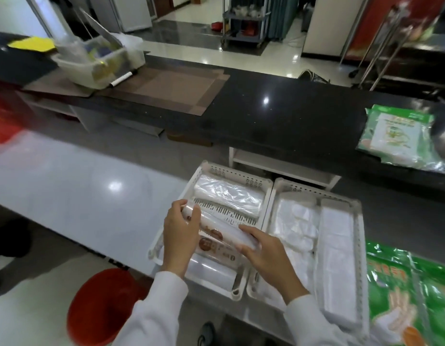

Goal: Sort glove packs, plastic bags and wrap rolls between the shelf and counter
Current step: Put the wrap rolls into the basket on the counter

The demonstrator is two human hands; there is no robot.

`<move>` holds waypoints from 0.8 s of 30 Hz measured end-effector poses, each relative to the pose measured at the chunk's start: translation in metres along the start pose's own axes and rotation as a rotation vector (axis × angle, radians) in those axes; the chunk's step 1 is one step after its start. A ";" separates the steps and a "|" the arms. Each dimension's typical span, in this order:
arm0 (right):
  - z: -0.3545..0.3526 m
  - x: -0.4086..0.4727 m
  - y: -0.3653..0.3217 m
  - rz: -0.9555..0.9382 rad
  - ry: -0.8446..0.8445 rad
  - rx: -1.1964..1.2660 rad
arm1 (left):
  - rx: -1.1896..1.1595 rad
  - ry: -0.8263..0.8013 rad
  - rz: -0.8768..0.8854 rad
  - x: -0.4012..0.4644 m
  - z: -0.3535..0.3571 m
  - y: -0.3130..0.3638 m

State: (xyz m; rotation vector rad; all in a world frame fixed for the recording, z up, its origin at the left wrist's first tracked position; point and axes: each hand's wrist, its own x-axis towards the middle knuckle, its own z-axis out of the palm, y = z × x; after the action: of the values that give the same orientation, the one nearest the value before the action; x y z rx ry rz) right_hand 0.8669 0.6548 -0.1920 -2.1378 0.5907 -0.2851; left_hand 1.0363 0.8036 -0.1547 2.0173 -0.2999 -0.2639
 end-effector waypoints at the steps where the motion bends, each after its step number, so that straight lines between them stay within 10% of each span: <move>1: 0.007 0.004 -0.003 0.012 0.003 -0.041 | 0.036 -0.020 0.003 0.007 -0.003 -0.004; 24: 0.046 0.036 -0.013 0.136 -0.045 -0.450 | 0.282 -0.357 -0.070 0.045 -0.005 -0.050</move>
State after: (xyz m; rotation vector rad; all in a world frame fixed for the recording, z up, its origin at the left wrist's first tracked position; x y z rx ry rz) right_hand 0.9205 0.6751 -0.2096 -2.5092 0.8316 -0.0270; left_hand 1.0854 0.8152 -0.1994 2.2562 -0.5140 -0.6607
